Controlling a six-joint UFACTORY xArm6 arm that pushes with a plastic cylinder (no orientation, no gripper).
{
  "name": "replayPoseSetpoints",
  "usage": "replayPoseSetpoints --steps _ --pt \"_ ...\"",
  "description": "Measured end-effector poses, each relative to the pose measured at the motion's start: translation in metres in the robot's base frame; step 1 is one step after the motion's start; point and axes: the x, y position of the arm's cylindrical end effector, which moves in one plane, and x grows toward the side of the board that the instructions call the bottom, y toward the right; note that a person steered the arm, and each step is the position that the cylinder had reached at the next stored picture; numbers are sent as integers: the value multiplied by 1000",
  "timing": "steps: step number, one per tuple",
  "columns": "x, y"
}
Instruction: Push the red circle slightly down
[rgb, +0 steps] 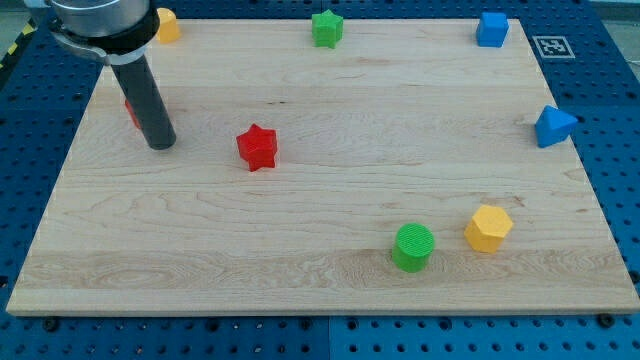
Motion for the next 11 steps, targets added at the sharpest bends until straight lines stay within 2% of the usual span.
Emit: replayPoseSetpoints --steps 2,5,6,7,8,9,10,11 --pt "-29 0" --pt "-98 -7" --pt "-117 -40" --pt "-111 -56" --pt "-77 -52" --pt "-62 -51" --pt "-77 -58" --pt "-94 -41"
